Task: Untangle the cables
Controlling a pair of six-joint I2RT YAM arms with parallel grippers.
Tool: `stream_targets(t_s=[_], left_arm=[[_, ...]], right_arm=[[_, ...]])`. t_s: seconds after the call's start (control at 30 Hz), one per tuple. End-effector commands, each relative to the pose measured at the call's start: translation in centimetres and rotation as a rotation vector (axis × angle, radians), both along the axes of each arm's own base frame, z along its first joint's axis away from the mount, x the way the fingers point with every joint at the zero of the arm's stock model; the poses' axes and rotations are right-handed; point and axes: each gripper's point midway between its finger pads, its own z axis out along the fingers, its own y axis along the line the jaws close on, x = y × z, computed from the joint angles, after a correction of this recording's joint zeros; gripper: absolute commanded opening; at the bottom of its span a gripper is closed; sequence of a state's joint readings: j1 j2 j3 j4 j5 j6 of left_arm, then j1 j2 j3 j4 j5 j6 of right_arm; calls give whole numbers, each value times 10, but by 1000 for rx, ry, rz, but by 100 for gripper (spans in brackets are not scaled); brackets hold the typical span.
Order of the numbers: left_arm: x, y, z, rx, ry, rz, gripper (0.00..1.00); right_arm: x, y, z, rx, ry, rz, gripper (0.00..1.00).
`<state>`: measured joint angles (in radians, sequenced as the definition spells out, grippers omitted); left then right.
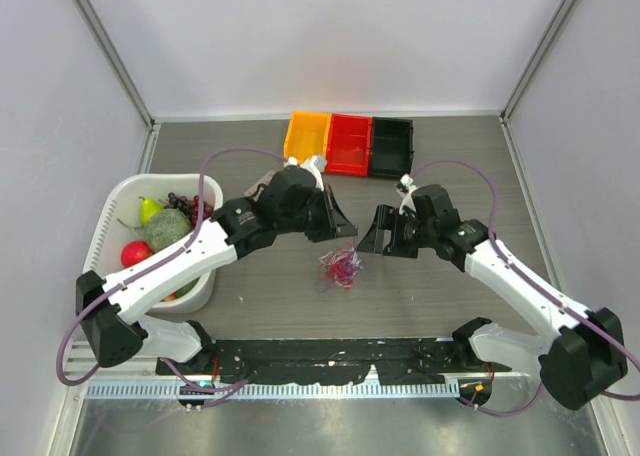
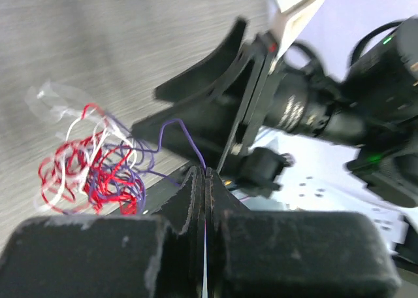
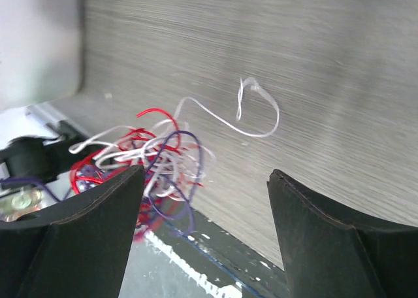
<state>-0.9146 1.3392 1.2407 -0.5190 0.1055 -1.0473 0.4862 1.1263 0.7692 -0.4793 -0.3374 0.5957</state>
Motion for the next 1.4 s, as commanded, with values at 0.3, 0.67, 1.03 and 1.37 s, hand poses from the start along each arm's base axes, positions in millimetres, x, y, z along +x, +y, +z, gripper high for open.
stream_targets(t_s=[0.3, 0.67, 1.03, 1.37], left_arm=[[7, -38, 106, -277, -146, -82, 0], [2, -63, 182, -469, -240, -194, 0], [-9, -39, 327, -667, -497, -196, 0], [20, -9, 285, -368, -506, -28, 0]], right_arm=[[9, 8, 146, 211, -360, -6, 82], [10, 7, 100, 186, -287, -34, 82], [22, -49, -38, -144, -3, -232, 81], [17, -95, -33, -325, -29, -318, 81]])
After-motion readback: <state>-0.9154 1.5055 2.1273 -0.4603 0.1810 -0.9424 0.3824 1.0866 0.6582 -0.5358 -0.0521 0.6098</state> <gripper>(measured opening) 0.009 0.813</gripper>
